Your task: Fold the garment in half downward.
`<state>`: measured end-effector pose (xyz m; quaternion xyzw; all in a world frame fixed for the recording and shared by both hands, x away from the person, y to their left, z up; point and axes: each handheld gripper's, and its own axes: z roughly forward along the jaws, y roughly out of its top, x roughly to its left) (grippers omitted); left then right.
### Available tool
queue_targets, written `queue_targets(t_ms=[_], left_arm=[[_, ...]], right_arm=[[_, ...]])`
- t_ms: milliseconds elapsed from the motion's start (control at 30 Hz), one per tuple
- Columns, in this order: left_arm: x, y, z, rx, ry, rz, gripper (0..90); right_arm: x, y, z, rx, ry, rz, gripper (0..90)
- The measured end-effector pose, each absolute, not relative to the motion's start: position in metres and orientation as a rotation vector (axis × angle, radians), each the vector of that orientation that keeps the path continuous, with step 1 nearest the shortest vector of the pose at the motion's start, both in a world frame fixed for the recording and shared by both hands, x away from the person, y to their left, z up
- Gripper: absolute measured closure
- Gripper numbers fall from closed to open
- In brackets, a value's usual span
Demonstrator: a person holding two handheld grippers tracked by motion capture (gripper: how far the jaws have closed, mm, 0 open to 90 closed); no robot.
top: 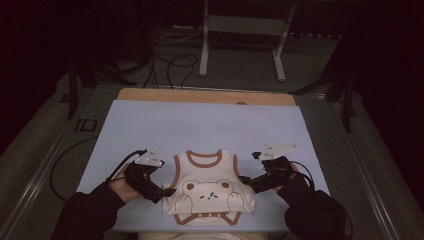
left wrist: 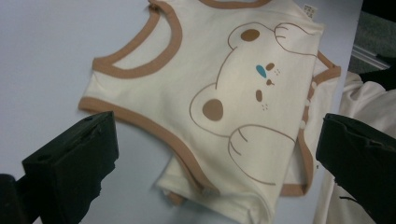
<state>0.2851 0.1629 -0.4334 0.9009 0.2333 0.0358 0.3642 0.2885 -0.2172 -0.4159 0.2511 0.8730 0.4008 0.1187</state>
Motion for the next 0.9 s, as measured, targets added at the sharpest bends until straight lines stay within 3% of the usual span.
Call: queue_targets(t_ms=[900], left_arm=[[0.344,0.147,-0.454,2.296,0.571,0.112,0.0]], right_arm=[[0.357,-0.203,-0.452,0.777,2.644,1.196,10.1]])
